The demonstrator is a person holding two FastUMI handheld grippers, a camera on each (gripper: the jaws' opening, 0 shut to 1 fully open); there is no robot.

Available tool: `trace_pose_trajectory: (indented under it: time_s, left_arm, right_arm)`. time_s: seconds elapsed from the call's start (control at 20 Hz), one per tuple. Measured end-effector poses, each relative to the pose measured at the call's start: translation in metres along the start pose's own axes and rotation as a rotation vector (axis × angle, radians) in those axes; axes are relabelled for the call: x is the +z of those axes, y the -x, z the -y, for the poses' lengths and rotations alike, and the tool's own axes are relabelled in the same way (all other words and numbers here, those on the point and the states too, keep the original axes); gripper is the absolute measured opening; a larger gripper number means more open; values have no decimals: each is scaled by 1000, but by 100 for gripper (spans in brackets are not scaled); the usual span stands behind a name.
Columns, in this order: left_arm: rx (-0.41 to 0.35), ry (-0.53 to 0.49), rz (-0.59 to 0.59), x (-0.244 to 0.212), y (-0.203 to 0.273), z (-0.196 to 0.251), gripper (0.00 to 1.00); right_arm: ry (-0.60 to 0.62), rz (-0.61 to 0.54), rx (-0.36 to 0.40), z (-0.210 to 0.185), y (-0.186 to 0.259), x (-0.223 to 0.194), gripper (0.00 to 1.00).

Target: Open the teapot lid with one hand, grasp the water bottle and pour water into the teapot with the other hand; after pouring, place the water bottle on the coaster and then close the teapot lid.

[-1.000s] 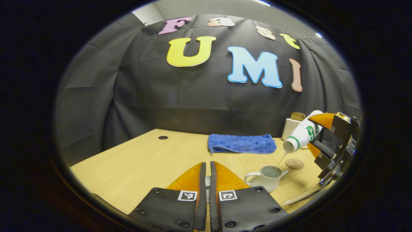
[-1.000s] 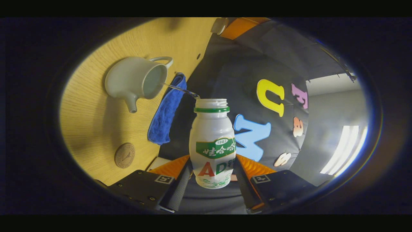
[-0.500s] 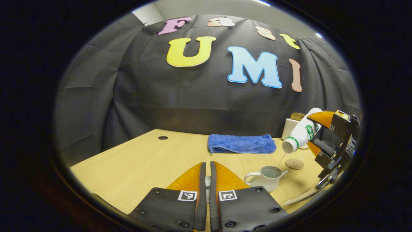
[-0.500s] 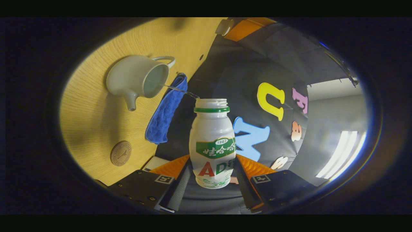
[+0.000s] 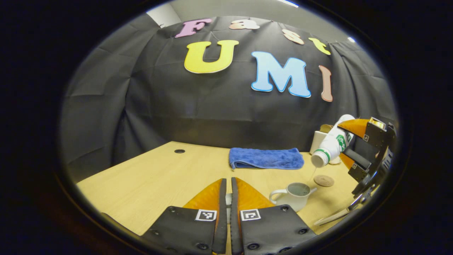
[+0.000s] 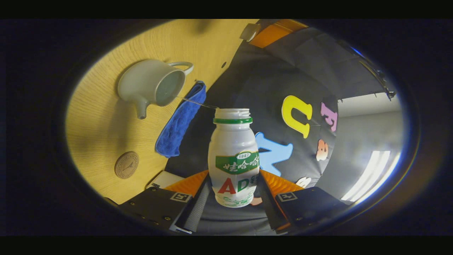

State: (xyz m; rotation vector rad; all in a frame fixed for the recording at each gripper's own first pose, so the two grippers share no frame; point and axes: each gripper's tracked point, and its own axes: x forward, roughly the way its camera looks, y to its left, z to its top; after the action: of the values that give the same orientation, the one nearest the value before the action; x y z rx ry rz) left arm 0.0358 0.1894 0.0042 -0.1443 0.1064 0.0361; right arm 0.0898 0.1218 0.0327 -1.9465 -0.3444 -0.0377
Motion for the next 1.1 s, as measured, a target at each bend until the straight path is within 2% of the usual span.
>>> trace_pose_trajectory:
  time_s: [0.15,0.2,0.25,0.4,0.5,0.6,0.8,1.1]
  left_arm:
    - [0,0,0,1,1,0,14]
    - [0,0,0,1,1,1,11]
    - [0,-1,0,1,1,1,14]
    - [-1,-1,1,2,2,2,14]
    - [-1,-1,3,1,1,2,14]
    - [-3,2,6,1,1,2,14]
    - [-5,8,5,1,1,3,14]
    - [-2,11,8,2,0,5,14]
  right_arm:
    - [2,1,-3,1,2,1,73]
    - [-2,3,-2,0,1,1,73]
    - [-5,4,-3,0,1,0,73]
    - [-18,4,-3,-1,1,1,72]
    - [-71,-3,22,-7,0,0,73]
    - [-187,-23,66,-20,2,0,73]
    - [-501,-83,160,-51,3,-3,73]
    - [-963,-151,186,-61,12,-5,73]
